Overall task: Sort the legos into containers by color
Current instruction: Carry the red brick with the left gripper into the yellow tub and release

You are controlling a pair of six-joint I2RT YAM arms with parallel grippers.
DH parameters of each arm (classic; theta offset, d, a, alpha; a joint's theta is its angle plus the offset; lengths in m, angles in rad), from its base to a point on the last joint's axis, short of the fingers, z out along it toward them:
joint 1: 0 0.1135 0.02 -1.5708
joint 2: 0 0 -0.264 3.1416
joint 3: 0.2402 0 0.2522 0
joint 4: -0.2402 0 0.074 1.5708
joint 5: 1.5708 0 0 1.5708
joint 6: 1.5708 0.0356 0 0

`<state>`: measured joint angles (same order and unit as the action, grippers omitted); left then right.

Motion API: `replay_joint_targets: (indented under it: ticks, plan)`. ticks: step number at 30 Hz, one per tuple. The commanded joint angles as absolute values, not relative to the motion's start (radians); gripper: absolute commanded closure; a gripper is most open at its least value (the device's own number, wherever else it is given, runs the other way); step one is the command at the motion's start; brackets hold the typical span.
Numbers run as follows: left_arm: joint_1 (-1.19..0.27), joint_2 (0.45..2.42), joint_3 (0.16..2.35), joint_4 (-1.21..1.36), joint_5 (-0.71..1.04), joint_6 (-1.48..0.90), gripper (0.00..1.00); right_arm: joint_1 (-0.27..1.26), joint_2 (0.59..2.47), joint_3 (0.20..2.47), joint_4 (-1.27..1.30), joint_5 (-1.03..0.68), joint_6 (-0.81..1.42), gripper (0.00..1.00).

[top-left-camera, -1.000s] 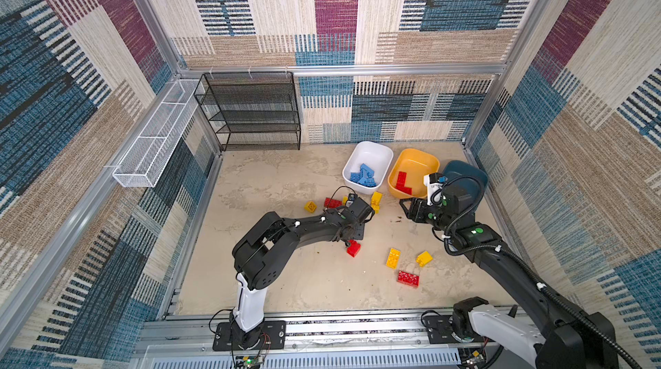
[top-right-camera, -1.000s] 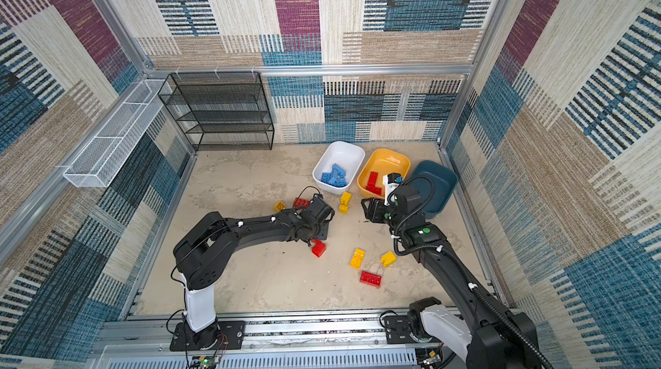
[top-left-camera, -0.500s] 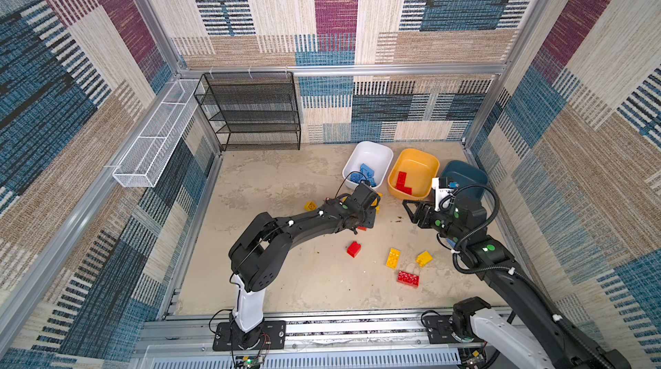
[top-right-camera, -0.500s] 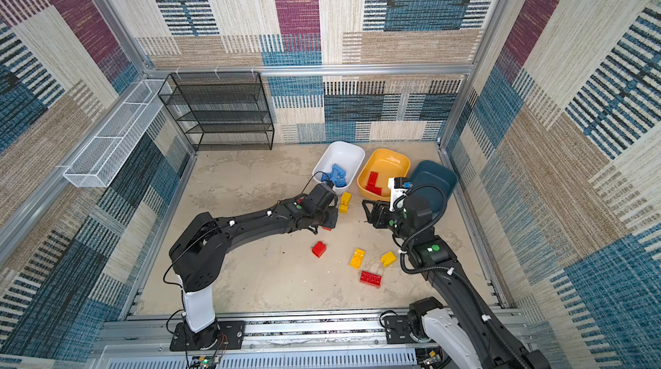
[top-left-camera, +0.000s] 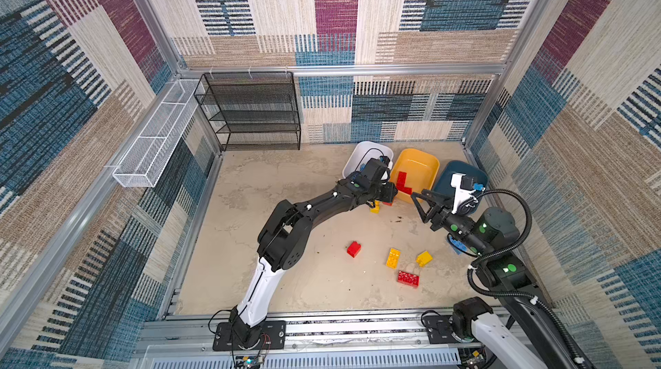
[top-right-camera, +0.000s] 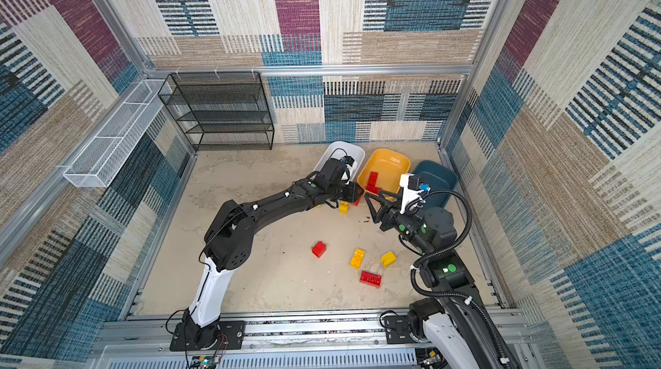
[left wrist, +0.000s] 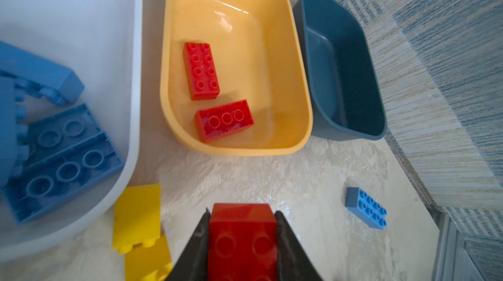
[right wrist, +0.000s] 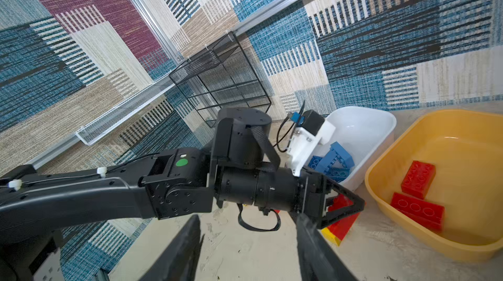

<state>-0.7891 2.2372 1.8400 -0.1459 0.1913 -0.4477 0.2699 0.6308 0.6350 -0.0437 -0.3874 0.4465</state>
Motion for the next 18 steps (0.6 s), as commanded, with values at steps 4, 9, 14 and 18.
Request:
replay_joint_targets:
  ticks: [4,9,14,18]
  plan:
    - [-0.779,2.355,2.014,-0.072,0.250,-0.519,0.72,0.272,0.641,0.649,-0.008,-0.444,0.425,0.43]
    - [-0.776,2.488,2.184,-0.072,0.221,-0.592,0.72,0.271,0.628,0.632,0.009,-0.460,0.429,0.43]
    - [-0.779,2.657,2.464,-0.193,0.236,-0.633,0.72,0.271,0.625,0.626,-0.003,-0.460,0.431,0.43]
    - [-0.779,2.671,2.489,-0.195,0.207,-0.628,0.67,0.272,0.629,0.633,-0.037,-0.451,0.427,0.43]
